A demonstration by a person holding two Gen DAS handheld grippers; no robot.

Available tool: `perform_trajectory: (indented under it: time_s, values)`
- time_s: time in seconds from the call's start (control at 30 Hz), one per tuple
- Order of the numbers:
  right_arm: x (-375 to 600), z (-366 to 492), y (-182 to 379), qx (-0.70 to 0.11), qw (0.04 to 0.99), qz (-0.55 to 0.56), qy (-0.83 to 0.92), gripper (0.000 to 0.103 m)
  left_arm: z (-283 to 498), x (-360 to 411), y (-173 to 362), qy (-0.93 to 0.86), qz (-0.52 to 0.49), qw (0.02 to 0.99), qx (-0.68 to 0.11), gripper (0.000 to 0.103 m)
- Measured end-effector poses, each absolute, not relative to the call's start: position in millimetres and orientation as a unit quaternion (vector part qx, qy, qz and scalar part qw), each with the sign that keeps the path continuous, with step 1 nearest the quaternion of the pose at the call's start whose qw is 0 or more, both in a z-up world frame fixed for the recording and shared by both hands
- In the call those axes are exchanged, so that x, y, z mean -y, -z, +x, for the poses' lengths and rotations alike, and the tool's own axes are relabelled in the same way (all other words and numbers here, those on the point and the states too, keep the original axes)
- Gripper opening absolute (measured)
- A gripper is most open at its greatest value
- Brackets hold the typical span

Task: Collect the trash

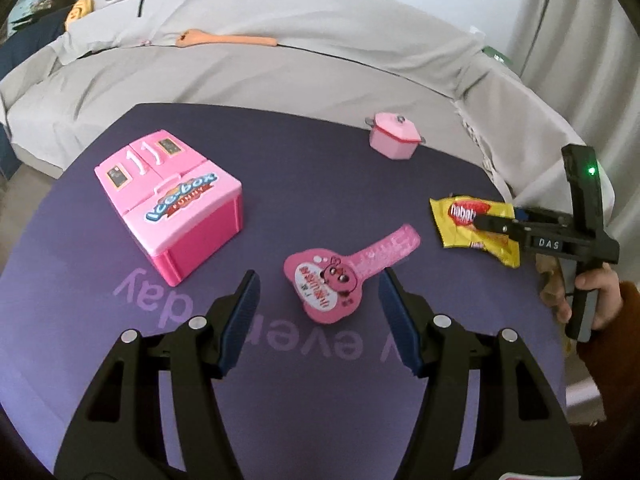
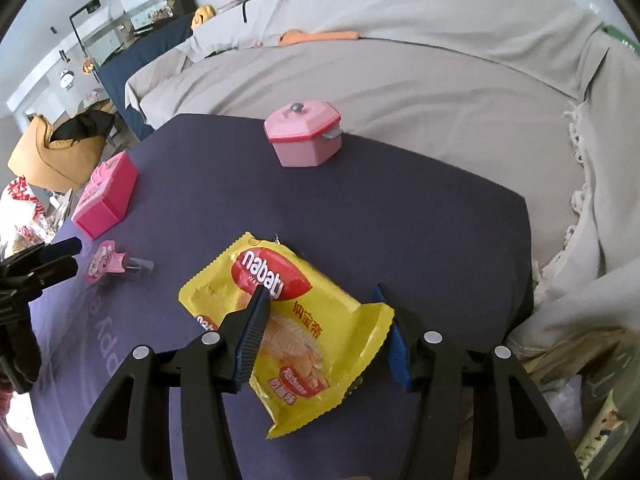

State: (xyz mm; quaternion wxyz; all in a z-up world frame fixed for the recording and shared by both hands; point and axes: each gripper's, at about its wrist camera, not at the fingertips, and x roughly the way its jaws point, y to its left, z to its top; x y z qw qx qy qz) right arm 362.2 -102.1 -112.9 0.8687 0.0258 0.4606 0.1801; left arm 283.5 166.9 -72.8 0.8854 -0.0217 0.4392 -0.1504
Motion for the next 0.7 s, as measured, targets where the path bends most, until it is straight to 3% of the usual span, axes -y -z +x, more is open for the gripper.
perform_trajectory:
  time_s: [0.13, 0.27, 0.3, 0.33, 0.43, 0.6, 0.7]
  values:
    - [101, 358, 113, -0.47, 0.861, 0.032, -0.19, 0.062, 293, -166, 78, 0.162, -0.013, 0.88, -0.446, 0.058]
    - [99, 358, 110, -0.481, 0.856, 0.023, -0.187, 0.061, 305, -168, 84, 0.153, -0.037, 0.876, -0.455, 0.058]
    - [99, 356, 109, -0.48, 0.857, 0.025, -0.185, 0.046, 306, -168, 85, 0.152, -0.043, 0.876, -0.456, 0.058]
    - [100, 355, 109, -0.479, 0.858, 0.022, -0.183, 0.024, 305, -168, 86, 0.152, -0.047, 0.875, -0.456, 0.058]
    - [111, 348, 105, -0.476, 0.857, 0.043, -0.191, 0.015, 305, -165, 88, 0.148, -0.055, 0.874, -0.46, 0.058]
    - [134, 320, 78, -0.44, 0.882, 0.037, -0.162, 0.013, 312, -160, 98, 0.126, -0.083, 0.864, -0.48, 0.057]
    - [150, 301, 61, -0.423, 0.894, 0.031, -0.145, 0.013, 310, -151, 99, 0.127, -0.091, 0.862, -0.483, 0.035]
